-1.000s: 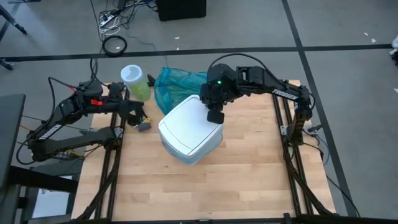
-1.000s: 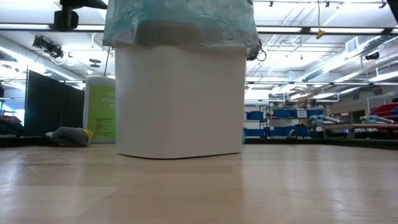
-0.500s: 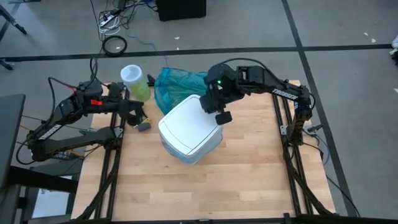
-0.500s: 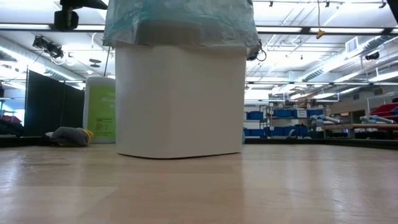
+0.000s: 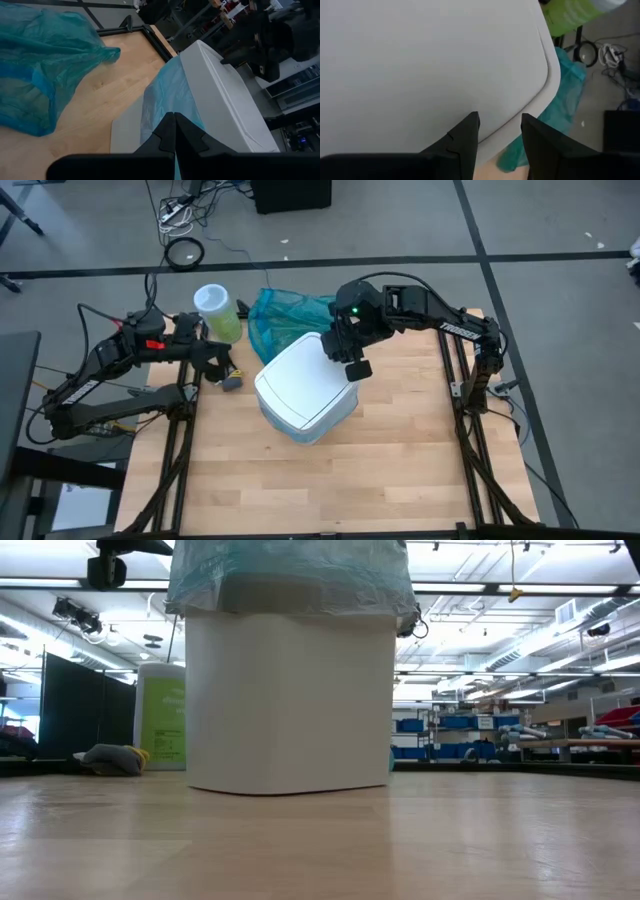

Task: Place trash/remove bag and relplace
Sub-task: Remove the white trash lid from the white trash bin

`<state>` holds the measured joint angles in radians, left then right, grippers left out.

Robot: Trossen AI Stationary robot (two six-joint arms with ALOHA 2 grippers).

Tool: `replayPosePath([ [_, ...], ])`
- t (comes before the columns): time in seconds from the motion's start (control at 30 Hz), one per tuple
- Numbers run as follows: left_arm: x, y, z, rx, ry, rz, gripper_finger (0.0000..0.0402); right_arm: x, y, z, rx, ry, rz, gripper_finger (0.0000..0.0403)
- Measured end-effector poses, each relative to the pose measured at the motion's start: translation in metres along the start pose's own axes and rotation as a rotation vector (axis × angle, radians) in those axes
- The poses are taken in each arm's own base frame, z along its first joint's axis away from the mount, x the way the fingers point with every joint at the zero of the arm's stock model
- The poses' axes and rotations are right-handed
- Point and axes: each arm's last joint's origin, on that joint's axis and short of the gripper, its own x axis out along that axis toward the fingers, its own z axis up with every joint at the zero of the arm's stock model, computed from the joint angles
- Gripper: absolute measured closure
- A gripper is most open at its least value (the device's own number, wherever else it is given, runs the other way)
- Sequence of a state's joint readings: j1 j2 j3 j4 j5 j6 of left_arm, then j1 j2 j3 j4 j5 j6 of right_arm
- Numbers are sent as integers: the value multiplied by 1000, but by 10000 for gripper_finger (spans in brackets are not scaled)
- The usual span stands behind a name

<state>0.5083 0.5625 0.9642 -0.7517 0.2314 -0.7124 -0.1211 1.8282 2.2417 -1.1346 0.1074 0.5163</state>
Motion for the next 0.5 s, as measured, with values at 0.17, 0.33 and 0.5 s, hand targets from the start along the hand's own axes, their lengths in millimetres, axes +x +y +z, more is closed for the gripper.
replayPosePath([
  [0.17,0,0,0,5,-4,-3,396,0,-2,0,17,2,-11,261],
  [0.33,0,-2,2,12,-25,-21,396,-10,4,10,-21,-93,92,260],
  [0.5,0,-3,4,41,-39,-32,396,-43,10,16,-191,-189,246,261],
])
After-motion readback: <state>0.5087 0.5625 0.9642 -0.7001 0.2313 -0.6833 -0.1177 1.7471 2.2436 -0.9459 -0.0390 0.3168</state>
